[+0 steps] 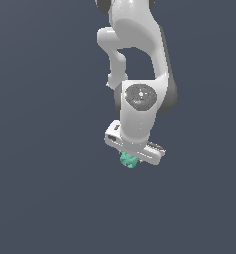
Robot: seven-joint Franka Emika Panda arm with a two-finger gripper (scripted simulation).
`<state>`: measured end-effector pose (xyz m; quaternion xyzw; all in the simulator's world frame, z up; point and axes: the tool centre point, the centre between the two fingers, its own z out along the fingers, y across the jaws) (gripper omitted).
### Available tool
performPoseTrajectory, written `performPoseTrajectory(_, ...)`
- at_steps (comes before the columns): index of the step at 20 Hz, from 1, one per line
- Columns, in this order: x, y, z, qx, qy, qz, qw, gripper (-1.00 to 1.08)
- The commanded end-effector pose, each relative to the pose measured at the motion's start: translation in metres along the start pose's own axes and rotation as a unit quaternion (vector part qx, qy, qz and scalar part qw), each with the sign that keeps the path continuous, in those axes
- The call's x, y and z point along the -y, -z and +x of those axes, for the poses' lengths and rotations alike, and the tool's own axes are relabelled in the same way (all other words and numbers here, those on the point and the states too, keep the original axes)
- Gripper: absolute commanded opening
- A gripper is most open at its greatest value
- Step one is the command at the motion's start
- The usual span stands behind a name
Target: Pick up the object and move it to a goal position.
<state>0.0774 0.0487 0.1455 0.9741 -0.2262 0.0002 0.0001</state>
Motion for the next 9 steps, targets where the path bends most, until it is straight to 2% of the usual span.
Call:
performPoseTrajectory(1,0.0055,0.0034,0.0040,0.000,0.000,0.000,1.0000,-1.00)
performPoseTrajectory(9,0.0121,0.0072,0.0088,0.000,0.000,0.000,1.0000,-1.00)
